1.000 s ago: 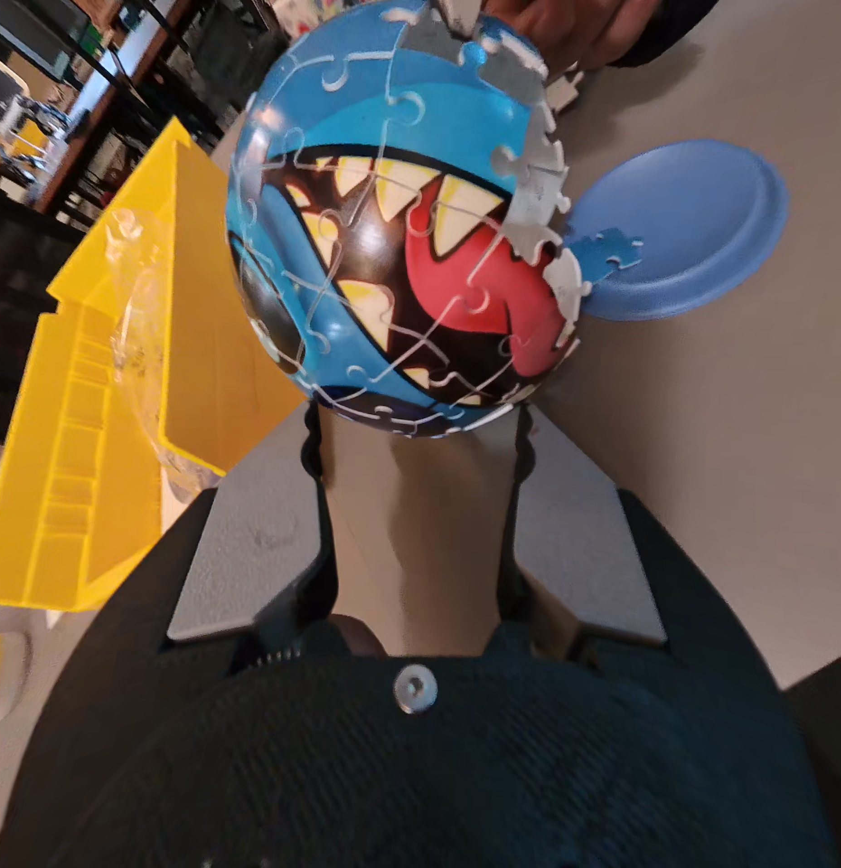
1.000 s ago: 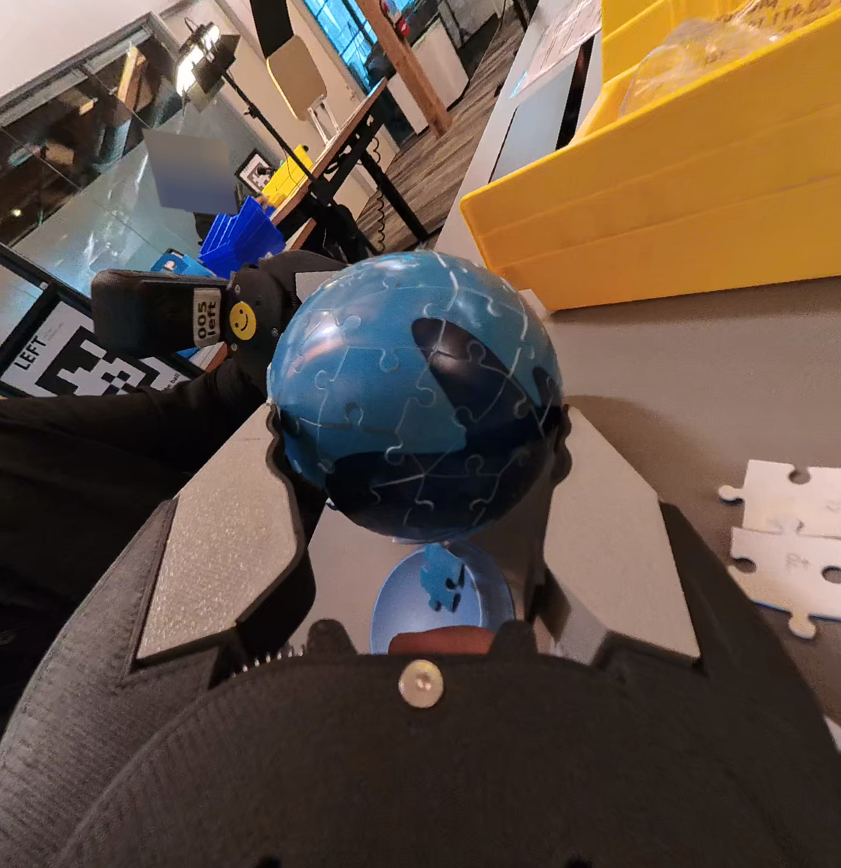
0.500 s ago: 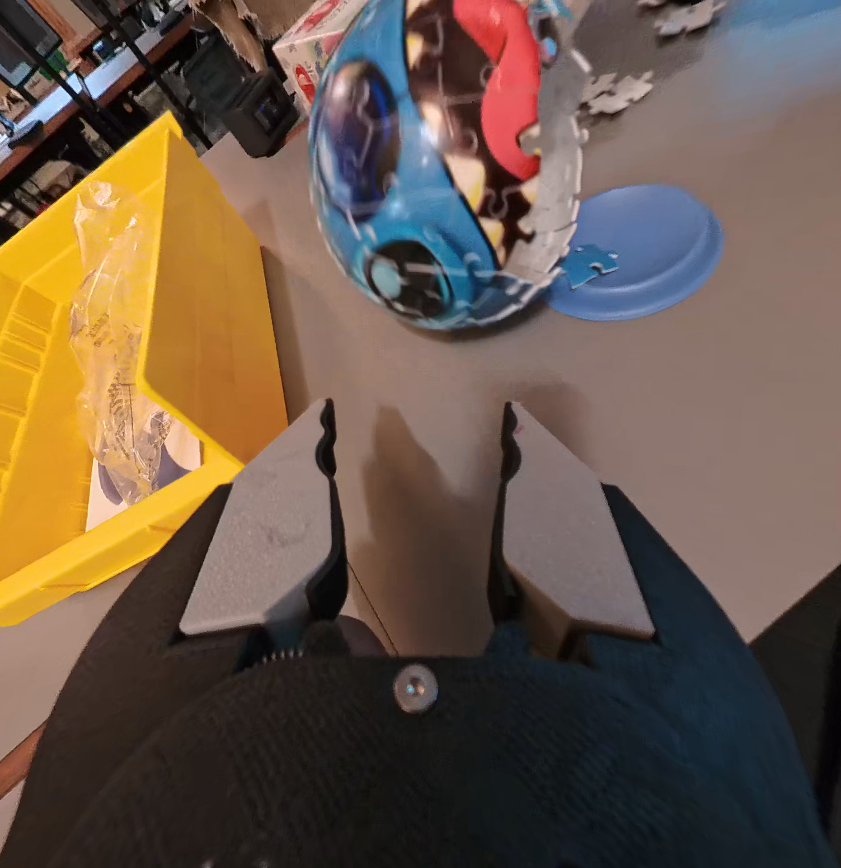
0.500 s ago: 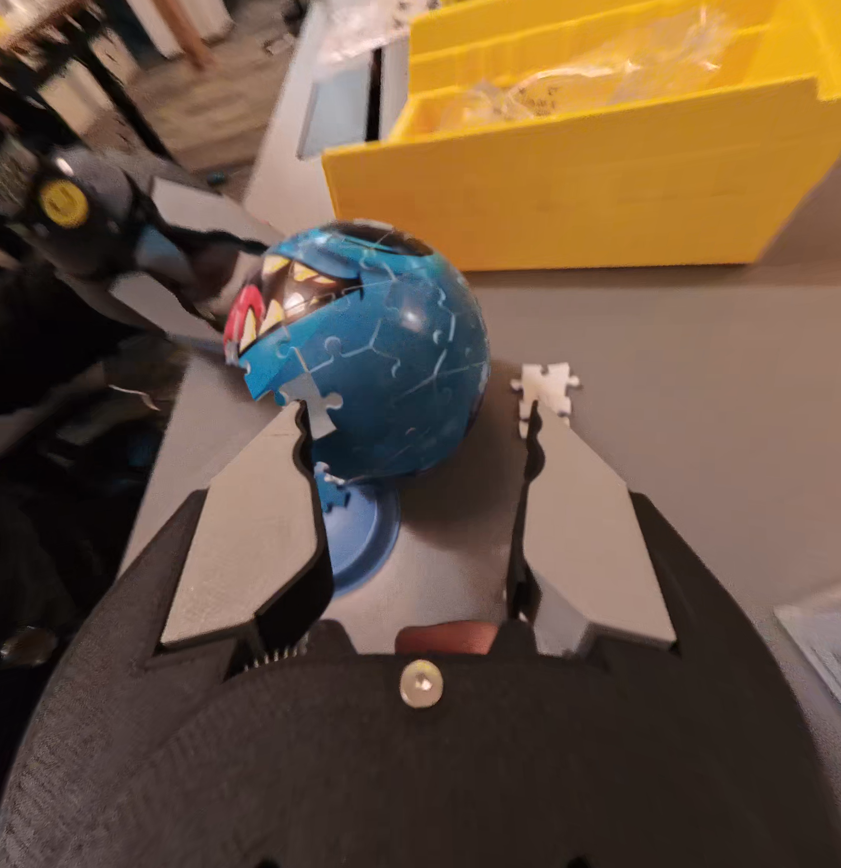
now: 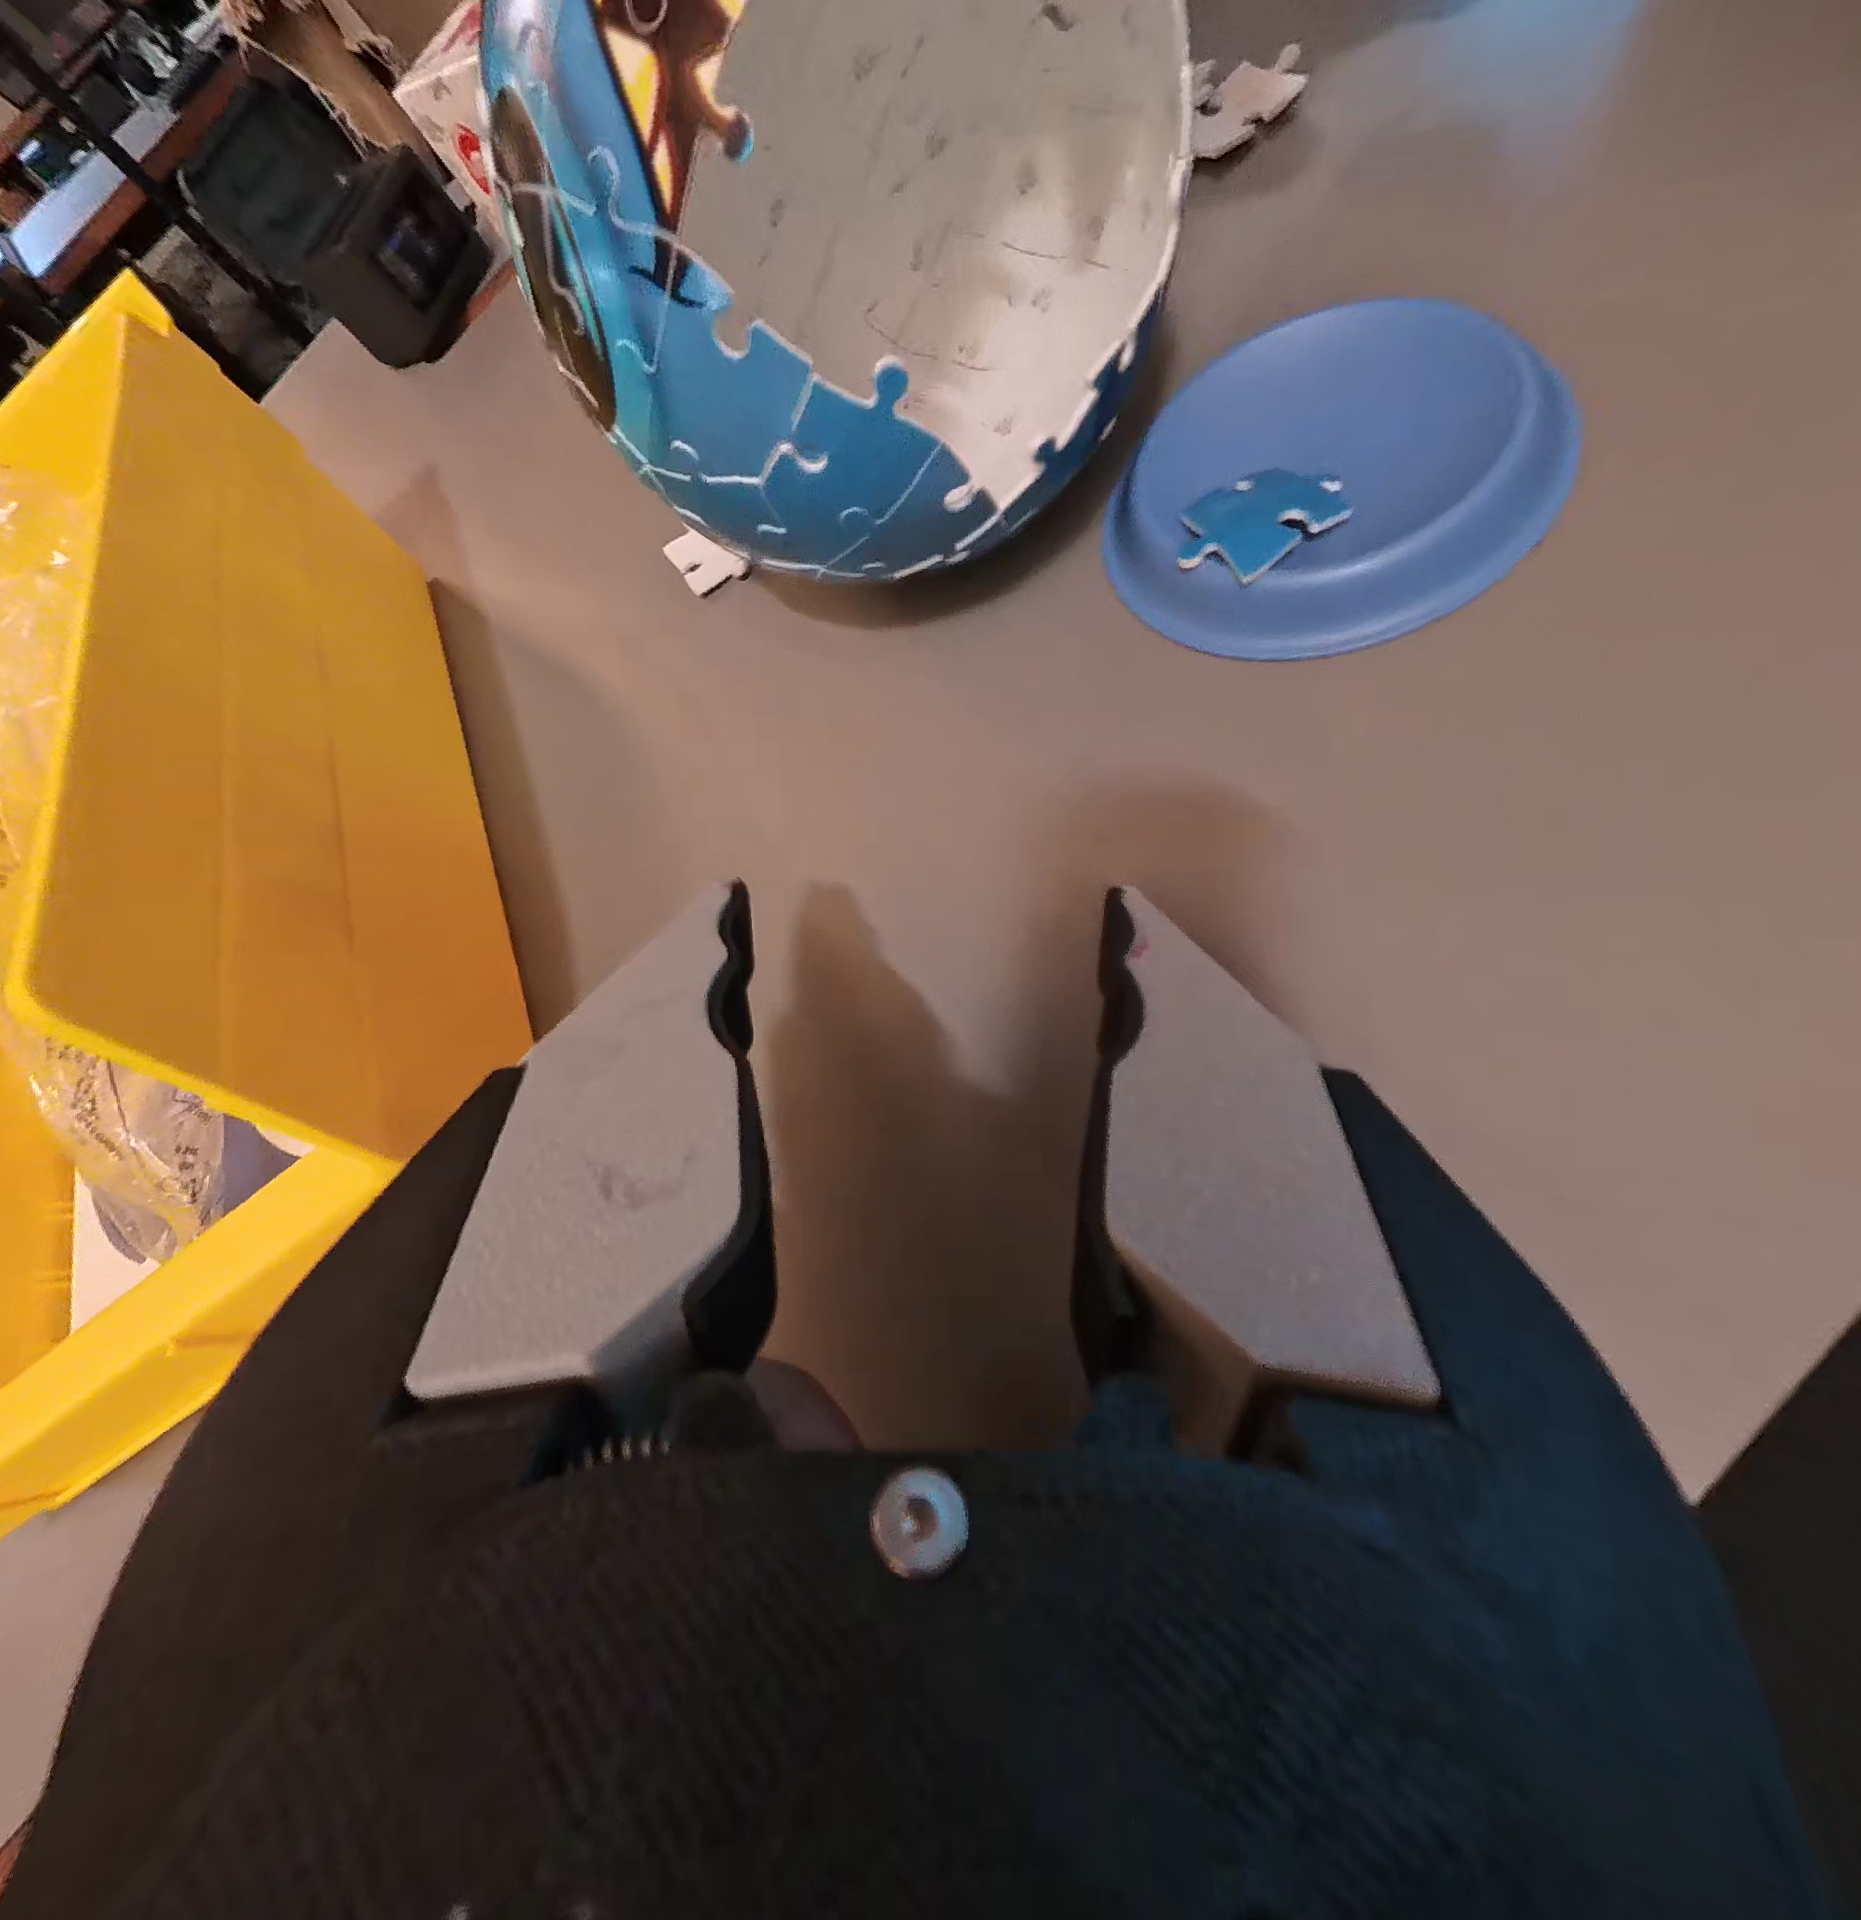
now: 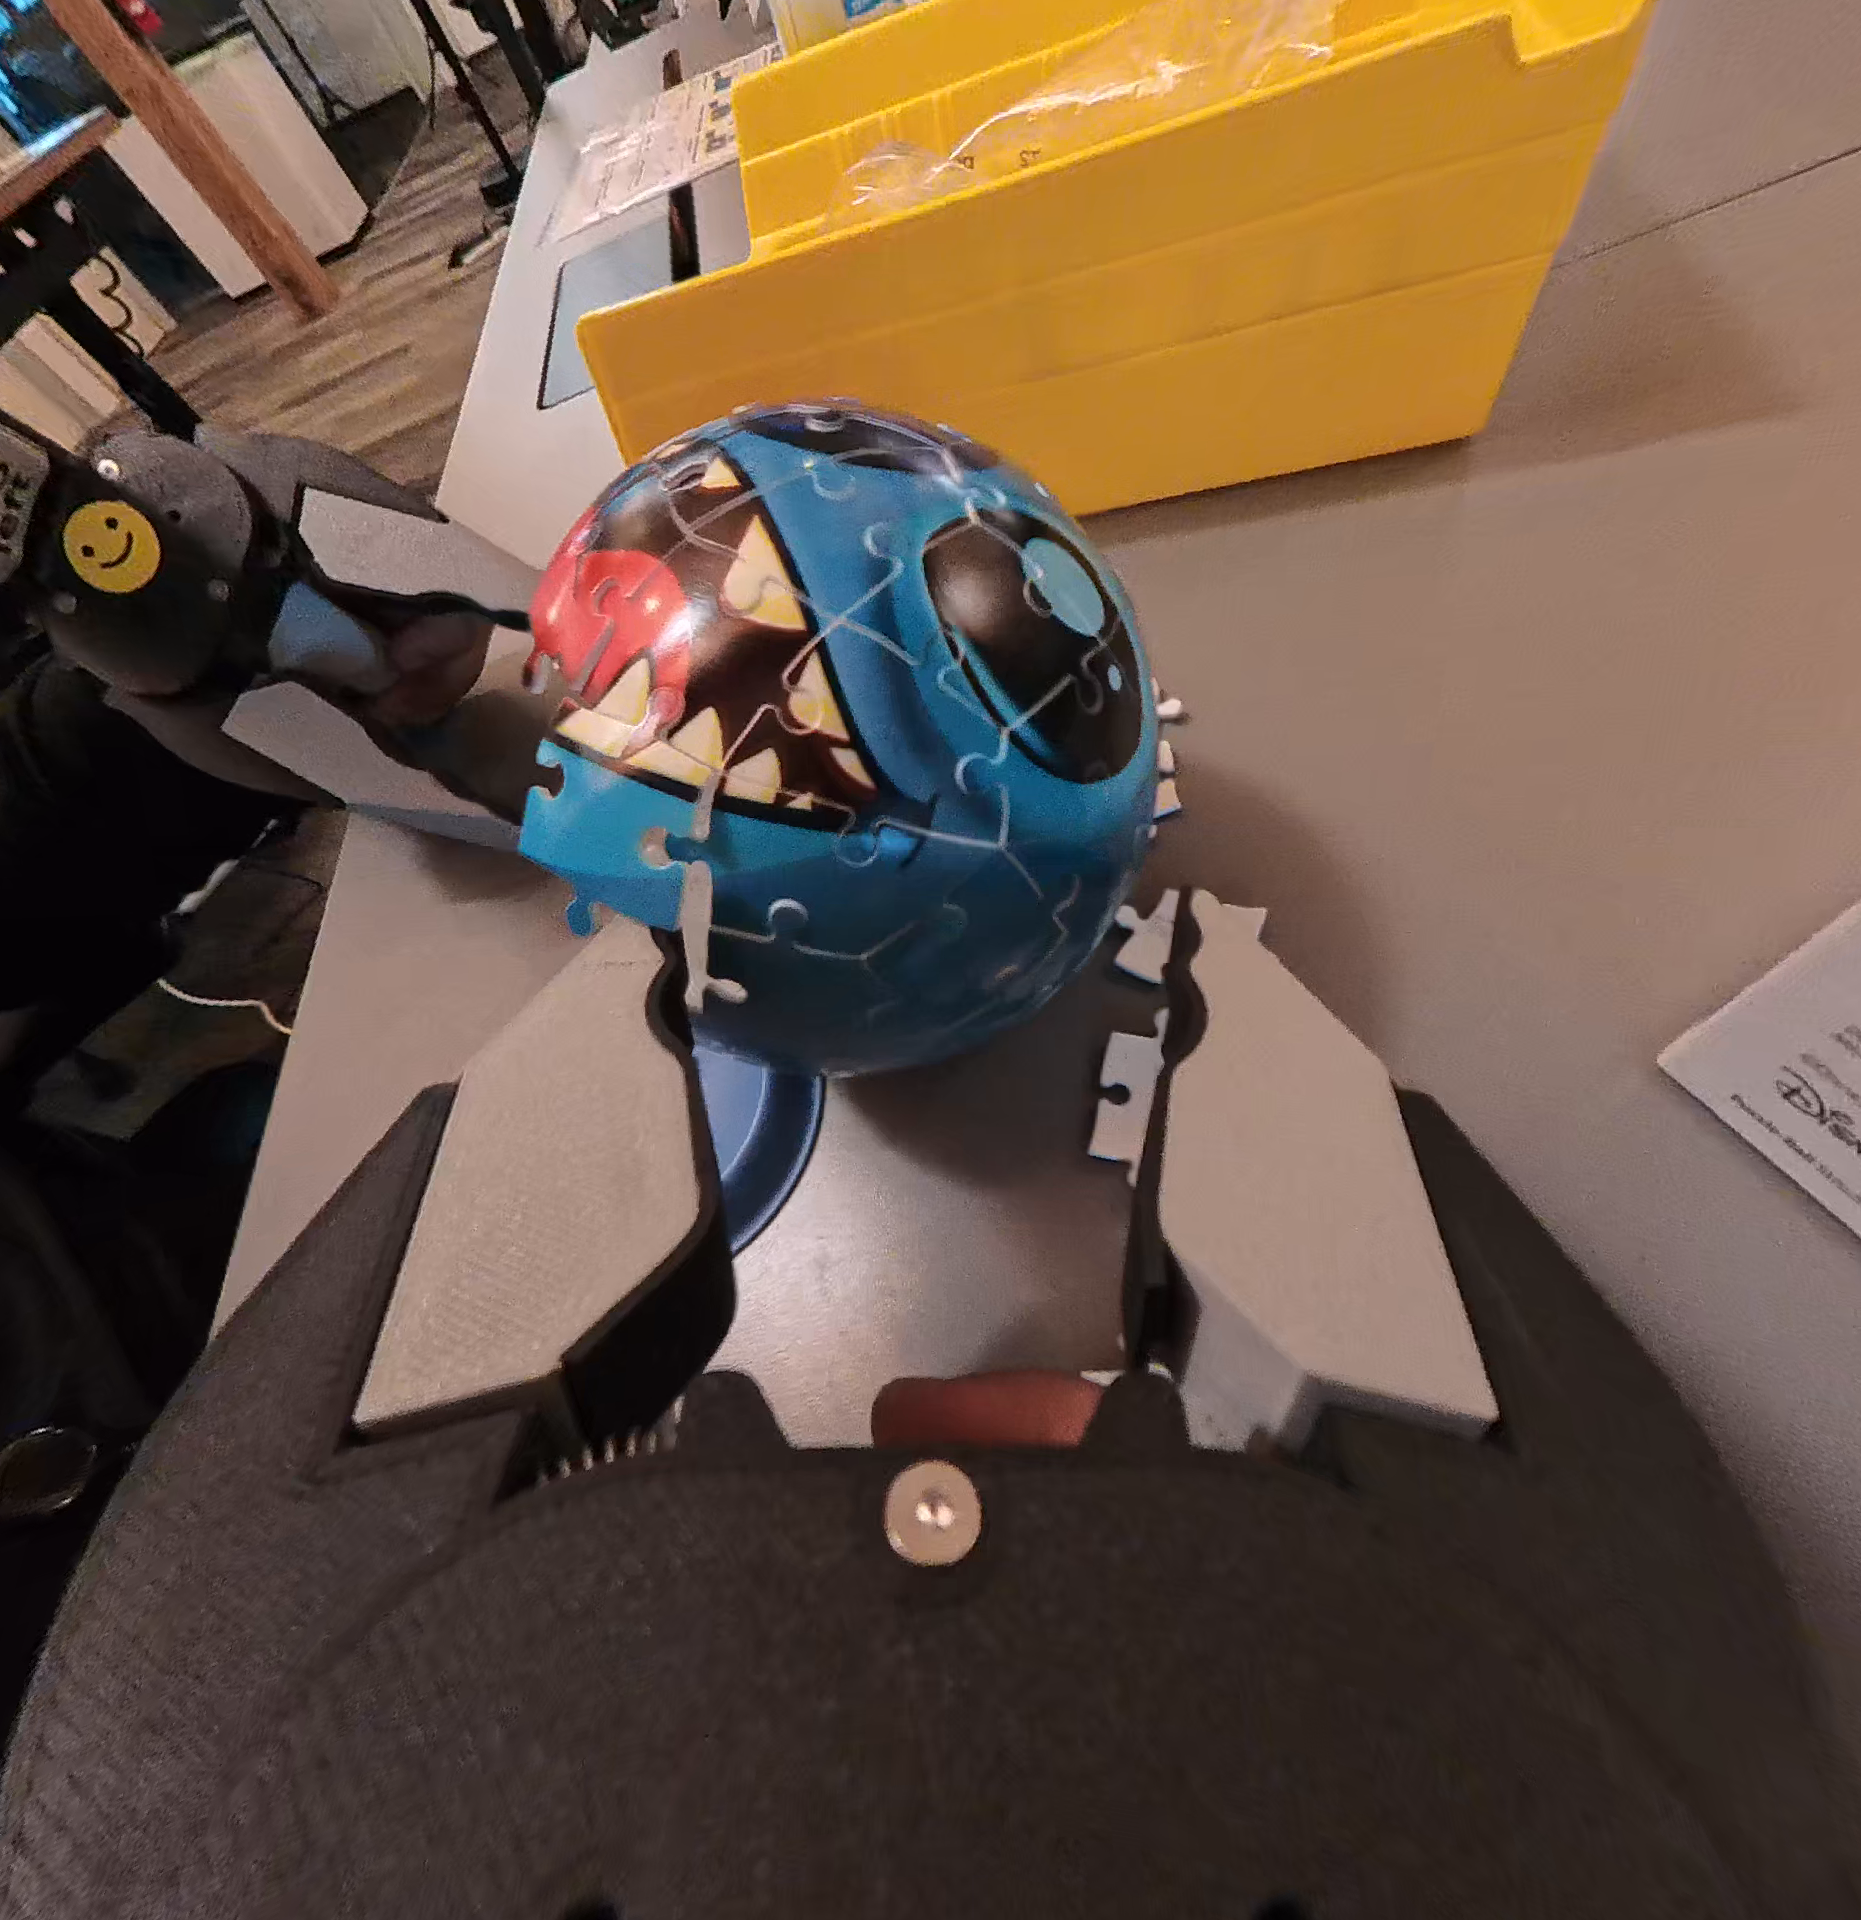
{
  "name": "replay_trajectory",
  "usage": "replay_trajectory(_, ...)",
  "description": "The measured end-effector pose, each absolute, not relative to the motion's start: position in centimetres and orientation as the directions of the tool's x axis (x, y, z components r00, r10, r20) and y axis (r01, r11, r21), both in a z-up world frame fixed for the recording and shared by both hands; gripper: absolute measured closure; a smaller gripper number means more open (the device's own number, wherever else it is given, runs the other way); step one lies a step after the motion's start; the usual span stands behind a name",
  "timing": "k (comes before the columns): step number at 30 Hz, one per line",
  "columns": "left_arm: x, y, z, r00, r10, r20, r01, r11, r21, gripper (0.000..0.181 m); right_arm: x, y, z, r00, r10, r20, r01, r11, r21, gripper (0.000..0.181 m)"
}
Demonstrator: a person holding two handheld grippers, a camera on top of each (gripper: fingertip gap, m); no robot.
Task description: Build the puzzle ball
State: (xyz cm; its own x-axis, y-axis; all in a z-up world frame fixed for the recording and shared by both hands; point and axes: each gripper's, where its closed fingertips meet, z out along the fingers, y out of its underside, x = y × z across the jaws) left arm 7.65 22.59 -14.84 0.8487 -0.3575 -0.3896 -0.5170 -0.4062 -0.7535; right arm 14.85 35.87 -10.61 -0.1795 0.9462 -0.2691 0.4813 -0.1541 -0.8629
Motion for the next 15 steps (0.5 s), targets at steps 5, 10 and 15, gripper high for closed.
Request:
replay_trajectory(5,7.9,22.5,-14.9,0.851,-0.379,-0.364,-0.506,-0.404,-0.762,0.127,15.0,36.7,-10.8,-0.151,0.958,-0.245,0.472,-0.147,-0.869,0.091)
replay_trajectory(10,8.1,22.4,-15.8,0.852,-0.421,-0.31,-0.493,-0.451,-0.743,0.13,15.8,37.0,-10.5,-0.137,0.97,-0.2,0.457,-0.117,-0.882,0.089)
replay_trajectory(15,7.9,22.4,-15.7,0.871,-0.424,-0.248,-0.444,-0.464,-0.767,0.144,17.2,38.0,-10.2,-0.1,0.985,-0.137,0.429,-0.081,-0.9,0.085)
